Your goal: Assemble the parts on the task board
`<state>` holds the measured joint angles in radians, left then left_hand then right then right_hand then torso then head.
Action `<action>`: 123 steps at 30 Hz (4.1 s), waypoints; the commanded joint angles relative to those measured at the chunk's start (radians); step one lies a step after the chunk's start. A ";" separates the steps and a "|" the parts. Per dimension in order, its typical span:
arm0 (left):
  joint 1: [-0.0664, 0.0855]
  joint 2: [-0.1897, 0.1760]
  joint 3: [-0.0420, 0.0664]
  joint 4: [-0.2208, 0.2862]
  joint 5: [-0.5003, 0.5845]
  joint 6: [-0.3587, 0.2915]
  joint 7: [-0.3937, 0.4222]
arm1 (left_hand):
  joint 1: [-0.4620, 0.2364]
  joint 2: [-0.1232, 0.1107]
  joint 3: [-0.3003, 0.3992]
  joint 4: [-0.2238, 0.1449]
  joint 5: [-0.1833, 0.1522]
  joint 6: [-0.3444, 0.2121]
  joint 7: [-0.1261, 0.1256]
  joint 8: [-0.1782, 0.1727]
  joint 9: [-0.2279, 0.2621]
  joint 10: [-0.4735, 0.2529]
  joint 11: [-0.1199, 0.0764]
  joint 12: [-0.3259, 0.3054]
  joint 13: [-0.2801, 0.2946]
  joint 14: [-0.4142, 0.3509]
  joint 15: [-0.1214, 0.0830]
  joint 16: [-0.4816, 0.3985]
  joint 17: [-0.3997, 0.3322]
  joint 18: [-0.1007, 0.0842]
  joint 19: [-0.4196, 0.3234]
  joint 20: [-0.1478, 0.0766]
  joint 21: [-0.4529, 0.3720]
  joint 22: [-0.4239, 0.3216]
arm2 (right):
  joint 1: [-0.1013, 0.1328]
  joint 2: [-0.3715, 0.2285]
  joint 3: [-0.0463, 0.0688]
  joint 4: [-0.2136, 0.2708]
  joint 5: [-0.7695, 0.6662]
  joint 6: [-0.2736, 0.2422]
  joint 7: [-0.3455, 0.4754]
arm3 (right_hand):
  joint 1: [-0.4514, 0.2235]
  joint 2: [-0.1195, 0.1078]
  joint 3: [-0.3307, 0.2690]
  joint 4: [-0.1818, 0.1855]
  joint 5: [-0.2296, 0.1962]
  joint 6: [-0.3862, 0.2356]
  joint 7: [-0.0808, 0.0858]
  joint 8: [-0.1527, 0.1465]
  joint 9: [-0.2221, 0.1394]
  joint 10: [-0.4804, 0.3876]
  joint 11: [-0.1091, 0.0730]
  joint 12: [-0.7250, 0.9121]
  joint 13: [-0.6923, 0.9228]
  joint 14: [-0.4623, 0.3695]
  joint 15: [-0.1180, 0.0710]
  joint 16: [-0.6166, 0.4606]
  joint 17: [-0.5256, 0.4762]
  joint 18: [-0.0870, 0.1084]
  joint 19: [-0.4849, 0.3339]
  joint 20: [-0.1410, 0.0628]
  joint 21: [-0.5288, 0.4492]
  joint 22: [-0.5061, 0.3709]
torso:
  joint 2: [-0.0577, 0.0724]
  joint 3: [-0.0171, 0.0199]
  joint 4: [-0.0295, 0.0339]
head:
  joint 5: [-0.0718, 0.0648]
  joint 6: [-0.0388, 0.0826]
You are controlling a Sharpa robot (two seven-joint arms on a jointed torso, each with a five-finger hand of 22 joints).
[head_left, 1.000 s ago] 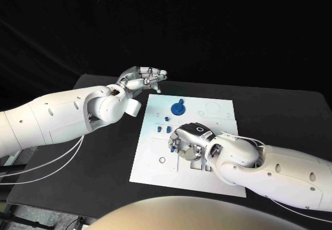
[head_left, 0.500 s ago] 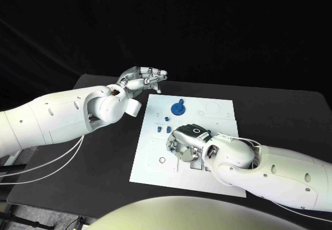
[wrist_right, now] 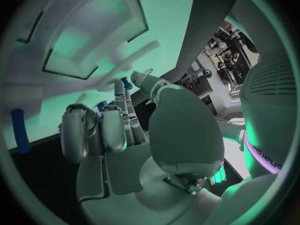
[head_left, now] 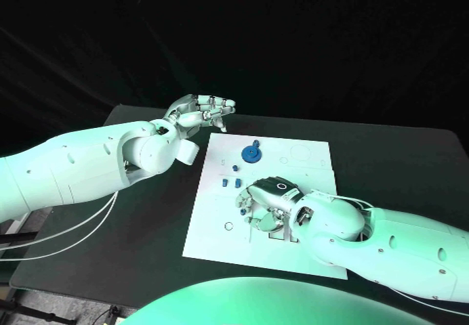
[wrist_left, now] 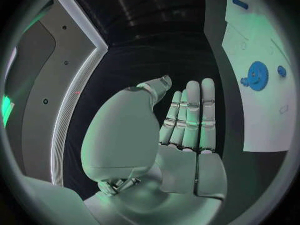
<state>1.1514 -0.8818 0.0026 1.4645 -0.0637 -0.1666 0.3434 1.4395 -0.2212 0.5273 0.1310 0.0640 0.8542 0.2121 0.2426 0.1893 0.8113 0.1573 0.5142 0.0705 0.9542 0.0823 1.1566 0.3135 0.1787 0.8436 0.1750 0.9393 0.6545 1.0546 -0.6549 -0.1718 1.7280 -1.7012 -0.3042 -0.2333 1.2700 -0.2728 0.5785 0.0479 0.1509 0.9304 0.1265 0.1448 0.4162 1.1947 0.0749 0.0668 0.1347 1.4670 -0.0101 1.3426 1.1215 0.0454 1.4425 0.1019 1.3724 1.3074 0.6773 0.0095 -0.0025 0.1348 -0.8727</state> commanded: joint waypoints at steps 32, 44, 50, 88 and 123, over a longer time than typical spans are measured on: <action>0.001 -0.003 -0.001 -0.003 -0.003 0.020 -0.004 | -0.003 -0.002 -0.009 0.000 0.001 -0.005 0.001 0.004 0.000 -0.008 -0.001 0.001 -0.001 -0.007 0.001 -0.002 -0.001 0.005 0.007 0.005 -0.007 -0.002 | 0.150 -0.250 0.017 0.032 0.152 0.144 -0.056 | 0.261 0.084 -0.603 0.242 0.012 -0.007 0.036 -0.042 -0.036 -0.166 0.028 0.095 -0.066 0.009 0.031 0.015 -0.022 0.024 -0.029 0.023 -0.087 0.086 | -0.003 -0.0015 -0.0036 | -0.038 0.016; 0.001 -0.004 -0.001 -0.003 -0.003 0.021 -0.007 | -0.004 -0.002 -0.009 0.001 0.001 -0.005 0.001 0.005 0.001 -0.009 -0.001 0.002 -0.001 -0.007 0.002 -0.003 -0.001 0.005 0.007 0.005 -0.008 -0.003 | 0.128 -0.206 0.013 0.001 0.149 0.128 -0.053 | 0.289 0.163 -0.486 0.242 0.012 0.028 0.026 -0.040 -0.050 -0.095 0.017 0.113 -0.070 0.017 0.021 0.035 0.003 0.015 -0.005 0.013 -0.053 0.113 | -0.003 -0.0017 -0.0033 | -0.038 0.015; 0.001 -0.004 -0.001 -0.003 -0.003 0.022 -0.008 | -0.005 -0.001 -0.010 0.001 0.001 -0.004 0.001 0.005 0.001 -0.010 -0.001 0.002 -0.001 -0.007 0.002 -0.002 -0.001 0.005 0.007 0.005 -0.009 -0.003 | 0.124 -0.196 0.013 -0.006 0.150 0.125 -0.051 | 0.298 0.158 -0.315 0.242 0.014 0.073 0.022 -0.038 -0.063 -0.033 0.011 0.082 -0.071 0.018 0.014 0.042 0.006 0.011 0.004 0.008 -0.036 0.129 | -0.004 -0.0023 -0.0037 | -0.038 0.014; 0.001 0.002 -0.002 -0.013 -0.003 0.031 -0.017 | -0.005 0.001 -0.011 0.002 0.001 -0.004 0.001 0.007 0.001 -0.012 -0.001 0.003 -0.001 -0.008 0.002 -0.002 -0.001 0.005 0.008 0.005 -0.010 -0.004 | 0.142 -0.131 0.023 0.143 0.197 -0.057 0.004 | 0.167 0.083 0.016 0.112 0.004 0.155 -0.003 0.077 0.031 0.096 -0.018 0.030 -0.055 0.020 -0.008 0.053 0.009 0.002 0.025 -0.014 0.004 0.166 | -0.004 -0.0020 -0.0052 | -0.021 0.016; 0.001 0.014 -0.003 -0.014 -0.004 0.037 -0.021 | -0.005 0.002 -0.012 0.002 0.001 -0.005 0.001 0.007 0.001 -0.013 -0.001 0.003 -0.001 -0.008 0.002 -0.002 -0.001 0.005 0.008 0.006 -0.011 -0.005 | 0.002 0.037 0.002 0.034 0.133 0.023 0.046 | 0.159 0.084 0.024 0.104 0.004 0.150 -0.002 0.080 0.037 0.096 -0.017 0.026 -0.055 0.020 -0.007 0.052 0.007 0.004 0.021 -0.014 -0.005 0.162 | -0.004 -0.0023 -0.0041 | 0.006 0.000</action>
<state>1.1513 -0.8700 -0.0005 1.4487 -0.0655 -0.1465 0.3178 1.4395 -0.2212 0.5217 0.1310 0.0640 0.8542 0.2121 0.2462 0.1893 0.8041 0.1573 0.5142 0.0705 0.9542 0.0823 1.1566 0.3137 0.1786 0.8472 0.1786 0.9314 0.6513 1.0586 -0.6194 -0.1693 1.7621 -1.5507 -0.3076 -0.1958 1.4326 -0.1909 0.5963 0.1501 0.1531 1.0736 0.1207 0.2002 0.3632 1.2944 0.0603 0.0981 0.0794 1.4647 -0.0128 1.3932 1.1287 0.0615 1.4627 0.0894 1.3725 1.3075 0.6742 0.0073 -0.0065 0.1396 -0.8714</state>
